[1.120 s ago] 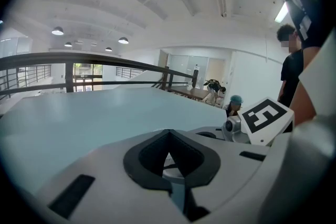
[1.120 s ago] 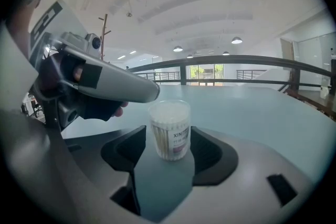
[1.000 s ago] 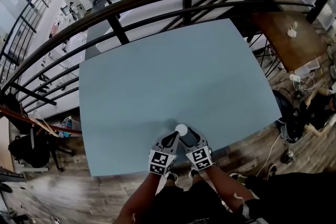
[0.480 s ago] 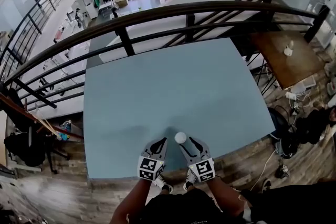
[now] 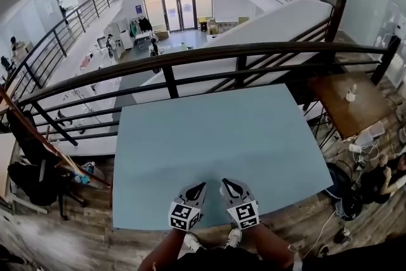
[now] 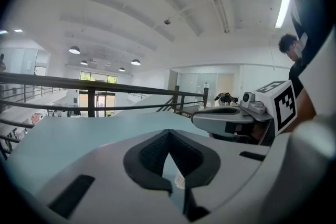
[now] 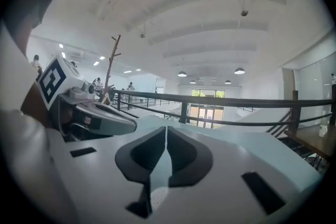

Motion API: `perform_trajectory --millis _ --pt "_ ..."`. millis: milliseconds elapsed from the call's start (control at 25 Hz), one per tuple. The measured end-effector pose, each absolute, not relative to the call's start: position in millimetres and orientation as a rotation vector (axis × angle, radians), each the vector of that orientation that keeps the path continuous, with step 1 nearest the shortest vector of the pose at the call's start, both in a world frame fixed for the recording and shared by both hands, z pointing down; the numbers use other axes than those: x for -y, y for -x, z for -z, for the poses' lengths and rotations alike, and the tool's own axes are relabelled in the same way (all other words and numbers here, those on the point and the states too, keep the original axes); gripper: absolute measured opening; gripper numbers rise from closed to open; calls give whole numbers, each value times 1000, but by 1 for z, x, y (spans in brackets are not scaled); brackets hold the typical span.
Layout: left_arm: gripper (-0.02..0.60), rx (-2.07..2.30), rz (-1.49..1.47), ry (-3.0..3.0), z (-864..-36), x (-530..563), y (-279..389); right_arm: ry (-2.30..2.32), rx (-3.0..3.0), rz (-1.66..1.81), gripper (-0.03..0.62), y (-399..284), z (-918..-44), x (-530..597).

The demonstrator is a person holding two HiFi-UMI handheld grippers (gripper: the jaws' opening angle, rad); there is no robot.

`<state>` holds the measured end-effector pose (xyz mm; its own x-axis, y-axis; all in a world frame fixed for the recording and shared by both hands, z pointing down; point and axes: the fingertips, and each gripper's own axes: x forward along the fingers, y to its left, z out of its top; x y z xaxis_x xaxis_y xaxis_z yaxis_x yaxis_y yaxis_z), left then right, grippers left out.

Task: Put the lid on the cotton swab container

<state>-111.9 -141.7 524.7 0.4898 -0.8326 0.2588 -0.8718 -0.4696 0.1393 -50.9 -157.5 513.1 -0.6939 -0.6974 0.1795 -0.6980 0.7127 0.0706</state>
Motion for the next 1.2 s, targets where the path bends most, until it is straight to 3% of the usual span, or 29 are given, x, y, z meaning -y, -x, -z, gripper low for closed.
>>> perform_trajectory --millis 1200 --pt "9 1542 -146 -2544 -474 141 131 -1205 2825 134 18 60 -434 167"
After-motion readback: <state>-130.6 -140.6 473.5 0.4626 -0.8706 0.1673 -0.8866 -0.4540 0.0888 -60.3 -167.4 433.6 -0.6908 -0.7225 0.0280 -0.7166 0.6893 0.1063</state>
